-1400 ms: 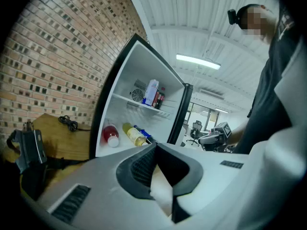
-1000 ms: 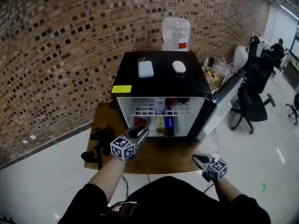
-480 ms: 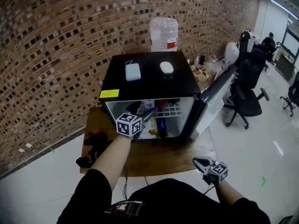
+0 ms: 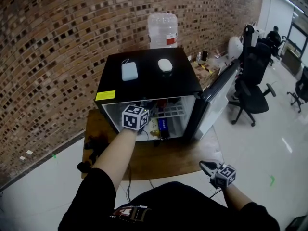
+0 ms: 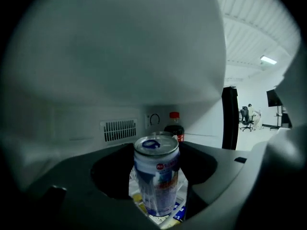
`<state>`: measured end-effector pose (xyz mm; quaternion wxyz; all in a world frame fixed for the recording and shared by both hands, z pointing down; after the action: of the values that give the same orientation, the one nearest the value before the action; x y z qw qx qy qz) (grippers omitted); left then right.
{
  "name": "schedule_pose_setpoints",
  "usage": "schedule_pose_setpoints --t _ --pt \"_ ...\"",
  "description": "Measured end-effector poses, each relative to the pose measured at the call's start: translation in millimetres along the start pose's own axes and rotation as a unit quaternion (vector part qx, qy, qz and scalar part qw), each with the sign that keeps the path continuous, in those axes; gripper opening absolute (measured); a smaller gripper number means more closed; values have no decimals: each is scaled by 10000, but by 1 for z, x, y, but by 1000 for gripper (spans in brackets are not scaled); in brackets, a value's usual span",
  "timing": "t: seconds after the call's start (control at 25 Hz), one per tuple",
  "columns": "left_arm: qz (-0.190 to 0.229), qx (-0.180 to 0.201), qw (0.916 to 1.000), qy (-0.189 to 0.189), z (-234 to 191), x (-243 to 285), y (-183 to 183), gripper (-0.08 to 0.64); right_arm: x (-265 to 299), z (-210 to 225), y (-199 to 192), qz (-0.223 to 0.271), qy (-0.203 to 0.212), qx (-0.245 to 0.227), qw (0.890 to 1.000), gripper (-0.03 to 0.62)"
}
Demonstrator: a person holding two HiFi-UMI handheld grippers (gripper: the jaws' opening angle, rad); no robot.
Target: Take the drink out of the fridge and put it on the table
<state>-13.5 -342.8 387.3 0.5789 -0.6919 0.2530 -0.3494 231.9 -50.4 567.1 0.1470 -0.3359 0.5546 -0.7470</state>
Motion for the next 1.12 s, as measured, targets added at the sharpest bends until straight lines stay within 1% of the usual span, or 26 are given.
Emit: schedule_pose_setpoints --t 0.12,0.28,0.44,0.68,0.84,1.04,1.12 --pt "97 -23 9999 -34 0 -2 9 256 5 -2 1 -25 65 63 10000 23" --pt "11 68 10000 -65 2 1 8 247 11 -1 -1 -44 125 -2 9999 23" --pt "38 15 9999 -141 2 -4 9 249 17 -6 4 -57 212 0 9998 23" --pt "115 43 9990 -432 16 -24 5 249 24 -6 4 -74 263 -13 9996 23" --pt "237 135 9976 -639 28 -44 0 249 35 -3 5 -83 340 -6 9994 23" --pt "291 180 9958 -849 39 -73 -13 249 52 -8 8 -157 499 28 9986 23" --pt "331 153 9949 -938 46 -84 -24 249 59 -7 10 -169 542 34 9984 23"
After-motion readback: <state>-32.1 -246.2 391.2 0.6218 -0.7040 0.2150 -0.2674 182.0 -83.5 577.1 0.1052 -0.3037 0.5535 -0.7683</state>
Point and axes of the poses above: the fingertips, and each gripper's own axes: x forward along the fingers, z to its right, y out of its top, the point moved 2 cm from there along -x, backward along the fingers, and after that the axes turned 6 degrees about -x, right-handed, at the moved point
